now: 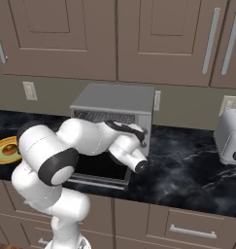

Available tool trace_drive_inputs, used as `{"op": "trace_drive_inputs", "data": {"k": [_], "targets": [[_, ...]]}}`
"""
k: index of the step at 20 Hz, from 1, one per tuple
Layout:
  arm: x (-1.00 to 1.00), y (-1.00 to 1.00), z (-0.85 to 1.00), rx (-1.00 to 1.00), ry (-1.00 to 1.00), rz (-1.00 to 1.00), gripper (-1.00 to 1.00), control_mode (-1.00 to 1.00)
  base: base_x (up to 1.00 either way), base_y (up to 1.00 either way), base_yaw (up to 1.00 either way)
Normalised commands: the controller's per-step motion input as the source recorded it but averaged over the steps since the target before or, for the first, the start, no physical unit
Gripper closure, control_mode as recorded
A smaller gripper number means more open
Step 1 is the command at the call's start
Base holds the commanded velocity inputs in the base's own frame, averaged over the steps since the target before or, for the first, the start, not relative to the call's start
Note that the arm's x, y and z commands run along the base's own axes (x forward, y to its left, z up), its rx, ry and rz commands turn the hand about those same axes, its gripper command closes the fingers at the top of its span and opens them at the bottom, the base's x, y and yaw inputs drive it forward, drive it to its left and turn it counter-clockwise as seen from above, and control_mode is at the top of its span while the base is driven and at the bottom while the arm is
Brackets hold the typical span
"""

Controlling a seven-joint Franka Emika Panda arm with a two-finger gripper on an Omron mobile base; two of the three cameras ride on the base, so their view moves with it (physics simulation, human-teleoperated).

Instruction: Pick up the bagel from the plate, place it on the toaster oven rack, close the door, and set the timer.

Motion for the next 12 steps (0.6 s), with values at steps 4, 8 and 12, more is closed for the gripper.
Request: {"op": "trace_drive_inputs", "data": {"k": [4, 8, 12], "targets": [[-0.5, -0.24, 0.0, 0.0, 0.19, 0.0, 1.0, -1.0, 0.0, 0.0, 0.0], [-0.28, -0.38, 0.02, 0.0, 0.26, 0.0, 1.0, -1.0, 0.0, 0.0, 0.0], [-0.32, -0.42, 0.0, 0.0, 0.26, 0.01, 1.0, -1.0, 0.0, 0.0, 0.0]]}}
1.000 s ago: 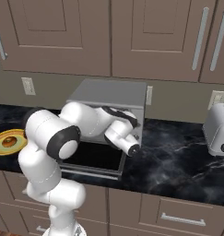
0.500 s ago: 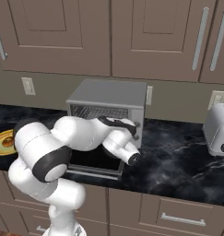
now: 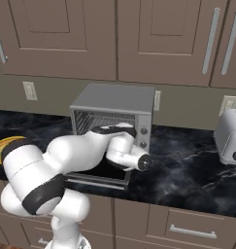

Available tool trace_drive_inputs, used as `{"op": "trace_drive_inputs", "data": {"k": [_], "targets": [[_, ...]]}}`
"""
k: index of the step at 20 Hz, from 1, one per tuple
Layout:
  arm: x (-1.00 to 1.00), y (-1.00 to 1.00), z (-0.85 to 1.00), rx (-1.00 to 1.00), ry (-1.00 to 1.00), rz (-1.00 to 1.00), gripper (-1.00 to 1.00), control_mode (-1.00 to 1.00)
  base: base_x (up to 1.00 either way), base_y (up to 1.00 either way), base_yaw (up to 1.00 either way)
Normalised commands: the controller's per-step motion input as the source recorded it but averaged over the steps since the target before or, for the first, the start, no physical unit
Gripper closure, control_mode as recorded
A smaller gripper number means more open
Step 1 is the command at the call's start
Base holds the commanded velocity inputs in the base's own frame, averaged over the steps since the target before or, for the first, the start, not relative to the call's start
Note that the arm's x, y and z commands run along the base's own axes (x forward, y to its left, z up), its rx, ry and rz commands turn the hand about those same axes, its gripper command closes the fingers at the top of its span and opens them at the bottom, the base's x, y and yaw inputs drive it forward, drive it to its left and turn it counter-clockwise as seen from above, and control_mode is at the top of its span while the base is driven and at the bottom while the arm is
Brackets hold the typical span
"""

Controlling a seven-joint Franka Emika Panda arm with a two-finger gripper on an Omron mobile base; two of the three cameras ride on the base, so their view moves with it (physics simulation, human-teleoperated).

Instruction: Pick up the bagel from the plate, place it on the toaster oven rack, close the door, and set the timer.

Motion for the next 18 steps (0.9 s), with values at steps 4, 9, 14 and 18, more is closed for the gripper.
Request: {"op": "trace_drive_inputs", "data": {"k": [4, 9, 14, 18], "targets": [[-0.47, -0.44, -0.02, 0.0, 0.25, 0.0, 1.0, -1.0, 0.0, 0.0, 0.0], [-0.7, -0.38, -0.12, 0.0, 0.21, 0.0, 1.0, -1.0, 0.0, 0.0, 0.0], [-0.44, -0.07, -0.06, 0.0, 0.24, 0.0, -1.0, -1.0, 0.0, 0.0, 0.0], [-0.36, -0.05, 0.0, 0.0, 0.21, 0.0, -1.0, -1.0, 0.0, 0.0, 0.0]]}}
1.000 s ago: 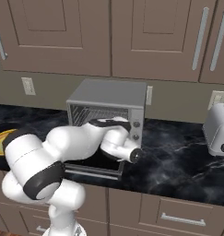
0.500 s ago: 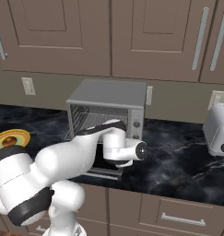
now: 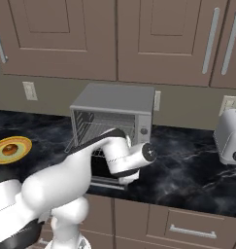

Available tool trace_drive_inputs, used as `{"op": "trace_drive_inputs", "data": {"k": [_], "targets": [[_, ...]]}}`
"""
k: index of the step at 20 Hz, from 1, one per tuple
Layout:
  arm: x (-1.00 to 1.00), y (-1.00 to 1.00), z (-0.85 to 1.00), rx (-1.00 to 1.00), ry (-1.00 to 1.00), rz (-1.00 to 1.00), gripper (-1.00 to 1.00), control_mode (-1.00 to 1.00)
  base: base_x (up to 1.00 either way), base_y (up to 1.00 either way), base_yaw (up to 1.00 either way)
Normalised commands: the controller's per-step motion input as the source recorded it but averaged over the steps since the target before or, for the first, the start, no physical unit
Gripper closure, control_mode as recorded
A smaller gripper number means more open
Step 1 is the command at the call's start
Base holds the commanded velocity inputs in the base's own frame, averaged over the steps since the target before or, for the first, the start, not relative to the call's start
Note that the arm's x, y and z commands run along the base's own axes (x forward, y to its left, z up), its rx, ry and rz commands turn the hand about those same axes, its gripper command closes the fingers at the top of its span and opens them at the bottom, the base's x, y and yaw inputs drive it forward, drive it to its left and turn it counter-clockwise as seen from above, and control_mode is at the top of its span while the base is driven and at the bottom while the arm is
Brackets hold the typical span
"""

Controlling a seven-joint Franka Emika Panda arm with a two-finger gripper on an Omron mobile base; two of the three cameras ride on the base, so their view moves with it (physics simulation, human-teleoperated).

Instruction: Pick up the bagel from the plate, place it on the toaster oven rack, close the door, and set the timer.

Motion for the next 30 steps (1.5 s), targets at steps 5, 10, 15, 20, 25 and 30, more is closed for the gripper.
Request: {"op": "trace_drive_inputs", "data": {"k": [5, 10, 15, 20, 25, 30], "targets": [[-0.44, -0.01, 0.35, 0.0, 0.09, 0.01, -1.0, -1.0, 0.0, 0.0, 0.0], [-0.62, 0.19, 0.98, 0.0, 0.0, 0.1, -1.0, -1.0, 0.0, 0.0, 0.0], [-0.49, 0.74, 0.92, -0.09, 0.0, 0.15, -1.0, -1.0, 0.0, 0.0, 0.0], [-0.2, 1.0, 0.62, -0.24, 0.02, 0.19, -1.0, -1.0, 0.0, 0.0, 0.0], [-0.24, 1.0, 0.36, -0.3, 0.04, 0.18, -1.0, -1.0, 0.0, 0.0, 0.0], [-0.22, 1.0, 0.12, -0.29, 0.07, 0.15, -1.0, -1.0, 0.0, 0.0, 0.0]]}}
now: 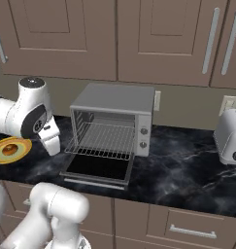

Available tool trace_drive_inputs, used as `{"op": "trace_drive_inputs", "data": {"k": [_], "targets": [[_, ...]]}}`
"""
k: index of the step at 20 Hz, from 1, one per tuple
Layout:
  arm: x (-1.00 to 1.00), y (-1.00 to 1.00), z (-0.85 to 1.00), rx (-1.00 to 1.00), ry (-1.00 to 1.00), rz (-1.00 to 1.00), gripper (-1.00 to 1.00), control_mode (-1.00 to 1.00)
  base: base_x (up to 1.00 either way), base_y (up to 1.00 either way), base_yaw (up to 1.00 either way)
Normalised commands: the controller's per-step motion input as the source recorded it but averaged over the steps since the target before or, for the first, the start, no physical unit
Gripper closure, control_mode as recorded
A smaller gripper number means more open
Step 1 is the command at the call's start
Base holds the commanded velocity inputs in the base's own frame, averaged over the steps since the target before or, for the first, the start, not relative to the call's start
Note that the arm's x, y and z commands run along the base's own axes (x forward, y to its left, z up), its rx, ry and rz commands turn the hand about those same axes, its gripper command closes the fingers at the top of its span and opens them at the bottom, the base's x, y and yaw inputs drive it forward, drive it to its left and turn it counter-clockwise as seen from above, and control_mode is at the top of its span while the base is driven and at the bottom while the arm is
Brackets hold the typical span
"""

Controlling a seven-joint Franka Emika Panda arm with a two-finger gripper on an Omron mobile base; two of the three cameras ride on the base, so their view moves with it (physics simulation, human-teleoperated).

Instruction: Pick up the bagel from the plate, place it on the toaster oven rack, close the door, and set the timer.

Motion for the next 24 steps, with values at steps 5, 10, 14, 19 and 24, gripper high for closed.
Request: {"op": "trace_drive_inputs", "data": {"k": [5, 10, 14, 19, 24], "targets": [[-0.08, 1.0, 0.0, -0.1, 0.06, 0.15, -1.0, -1.0, 0.0, 0.0, 0.0], [0.05, 0.96, 0.0, 0.0, 0.09, 0.16, -1.0, -1.0, 0.0, 0.0, 0.0], [0.27, 0.77, -0.03, 0.0, 0.13, 0.18, -1.0, -1.0, 0.0, 0.0, 0.0], [0.25, 0.57, -0.19, 0.0, 0.07, 0.22, -1.0, -1.0, 0.0, 0.0, 0.0], [0.25, 0.31, -0.4, 0.0, 0.0, 0.22, -1.0, -1.0, 0.0, 0.0, 0.0]]}}
